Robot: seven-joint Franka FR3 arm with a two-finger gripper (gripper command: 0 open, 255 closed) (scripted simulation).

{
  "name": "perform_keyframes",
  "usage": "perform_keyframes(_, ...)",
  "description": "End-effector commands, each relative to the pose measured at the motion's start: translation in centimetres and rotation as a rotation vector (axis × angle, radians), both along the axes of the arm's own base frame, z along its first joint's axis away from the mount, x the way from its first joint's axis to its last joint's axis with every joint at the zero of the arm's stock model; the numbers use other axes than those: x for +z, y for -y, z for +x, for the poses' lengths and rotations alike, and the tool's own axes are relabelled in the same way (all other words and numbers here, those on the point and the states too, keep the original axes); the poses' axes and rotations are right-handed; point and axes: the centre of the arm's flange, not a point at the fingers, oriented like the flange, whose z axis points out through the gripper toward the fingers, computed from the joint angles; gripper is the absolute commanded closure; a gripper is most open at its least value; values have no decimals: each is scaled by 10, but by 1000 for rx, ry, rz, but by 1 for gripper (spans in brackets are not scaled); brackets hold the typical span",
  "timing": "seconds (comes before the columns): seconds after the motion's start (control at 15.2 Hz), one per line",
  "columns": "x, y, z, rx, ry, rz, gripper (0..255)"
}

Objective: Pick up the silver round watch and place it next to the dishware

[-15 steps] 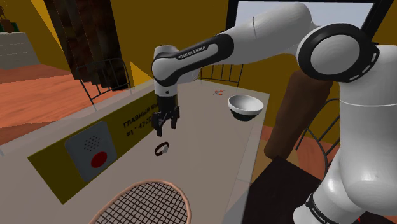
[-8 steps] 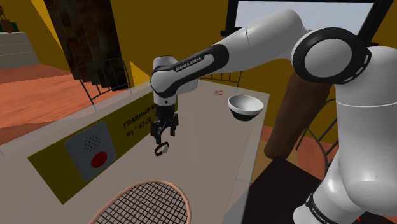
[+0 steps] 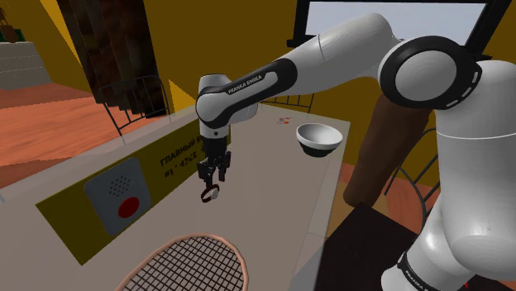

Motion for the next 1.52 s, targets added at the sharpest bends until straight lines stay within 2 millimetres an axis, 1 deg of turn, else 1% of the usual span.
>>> perform_keyframes(0.0,0,0,0,0,0,0,255)
perform_keyframes(0.53,0,0,0,0,0,0,255)
perform_keyframes(1.45,74,0,0,0,0,0,255)
